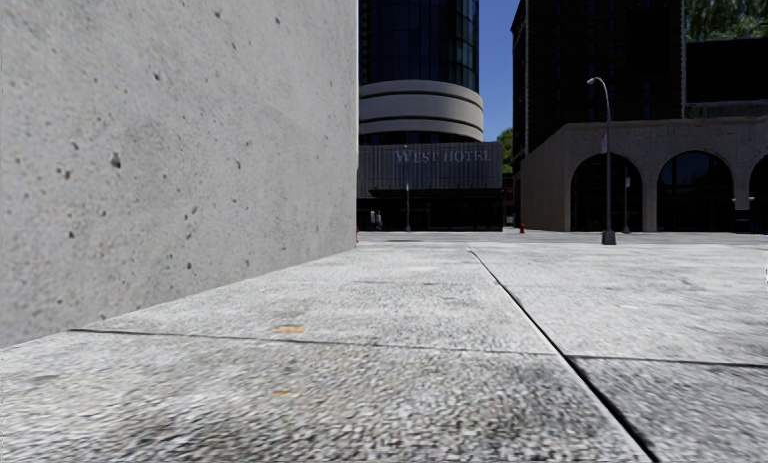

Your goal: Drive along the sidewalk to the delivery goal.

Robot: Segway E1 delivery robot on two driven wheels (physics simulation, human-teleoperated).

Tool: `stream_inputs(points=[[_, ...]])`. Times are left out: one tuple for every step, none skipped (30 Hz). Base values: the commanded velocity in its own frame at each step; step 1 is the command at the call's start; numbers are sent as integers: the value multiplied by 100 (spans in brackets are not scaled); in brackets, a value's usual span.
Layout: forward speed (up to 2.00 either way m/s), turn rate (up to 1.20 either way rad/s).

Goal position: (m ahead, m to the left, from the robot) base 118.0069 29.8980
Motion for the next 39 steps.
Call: stream_inputs(points=[[200, -41], [200, -41], [200, -41], [200, -41], [200, -41], [200, -41], [200, -41], [200, -41], [200, -41], [200, -41], [200, -41], [200, -41], [200, -41], [200, -41], [200, -41], [200, -31], [200, -31], [200, -4], [200, 0], [200, 0], [200, 0], [200, 0], [200, 0], [200, 0], [200, 0], [200, 0], [200, 0], [200, 0], [200, 0], [200, 0], [200, 0], [200, 0], [200, 0], [200, 0], [200, 0], [200, 0], [200, 0], [200, 0], [200, 0]])
